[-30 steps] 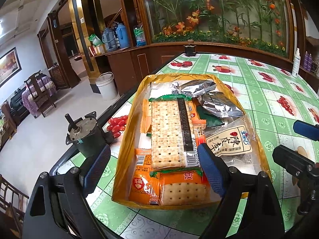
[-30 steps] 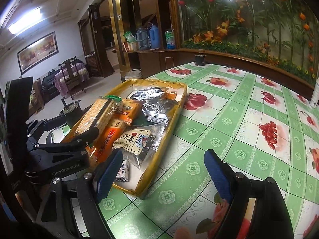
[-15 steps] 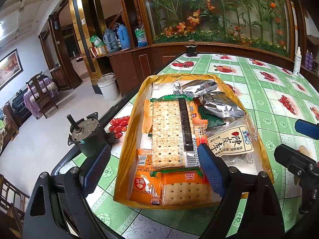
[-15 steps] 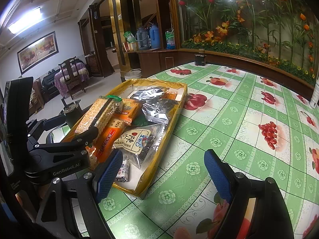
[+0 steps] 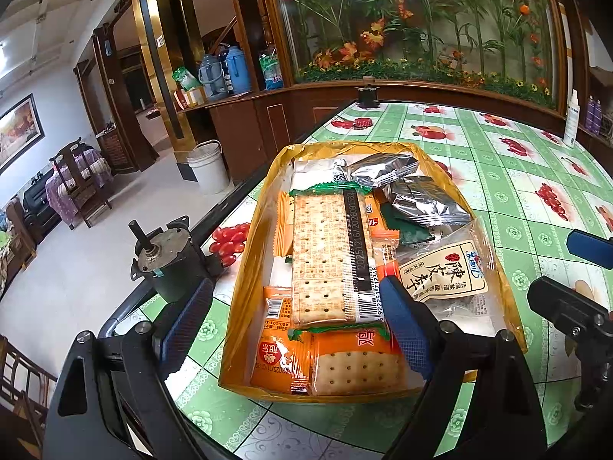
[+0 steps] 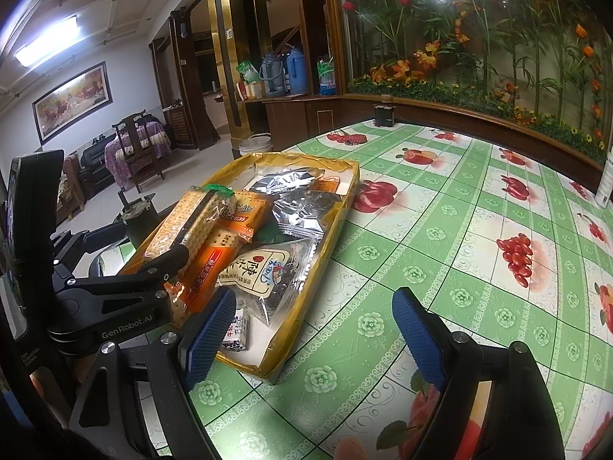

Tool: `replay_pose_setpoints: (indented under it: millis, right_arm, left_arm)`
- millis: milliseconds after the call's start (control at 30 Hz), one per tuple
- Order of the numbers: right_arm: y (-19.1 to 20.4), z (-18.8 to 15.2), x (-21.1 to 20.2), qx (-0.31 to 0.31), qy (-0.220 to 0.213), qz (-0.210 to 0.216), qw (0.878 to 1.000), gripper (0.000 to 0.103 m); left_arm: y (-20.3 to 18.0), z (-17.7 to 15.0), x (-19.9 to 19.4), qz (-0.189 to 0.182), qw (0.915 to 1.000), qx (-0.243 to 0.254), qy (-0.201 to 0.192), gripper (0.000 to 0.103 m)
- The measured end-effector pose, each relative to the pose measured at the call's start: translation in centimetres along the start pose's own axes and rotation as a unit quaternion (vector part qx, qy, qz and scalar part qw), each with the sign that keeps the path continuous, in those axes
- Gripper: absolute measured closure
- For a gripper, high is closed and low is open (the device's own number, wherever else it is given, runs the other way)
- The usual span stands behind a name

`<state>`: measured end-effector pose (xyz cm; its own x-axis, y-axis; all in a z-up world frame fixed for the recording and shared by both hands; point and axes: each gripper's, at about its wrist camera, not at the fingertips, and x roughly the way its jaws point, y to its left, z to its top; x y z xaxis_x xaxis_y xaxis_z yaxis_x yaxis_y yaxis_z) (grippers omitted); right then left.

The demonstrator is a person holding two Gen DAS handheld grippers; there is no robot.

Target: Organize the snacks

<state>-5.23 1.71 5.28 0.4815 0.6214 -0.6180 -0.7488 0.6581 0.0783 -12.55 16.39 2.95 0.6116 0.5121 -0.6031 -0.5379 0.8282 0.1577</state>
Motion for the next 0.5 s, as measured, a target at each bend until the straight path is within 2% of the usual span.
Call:
replay_pose_setpoints:
  millis: [300, 500]
  right_arm:
    - [-0.3, 0.1, 0.0, 0.01, 0.0, 0.004, 1.0, 0.018]
    - [-0.9, 0.2, -0.3, 0.026, -0.006, 0.005, 1.0, 0.018]
  left_arm:
    - [0.4, -0.2, -0.5, 0.014, 0.9999, -0.001, 0.001, 0.014]
    - [0.9, -0.2, -1.5, 0.006, 1.0, -0.006, 0.0, 0.014]
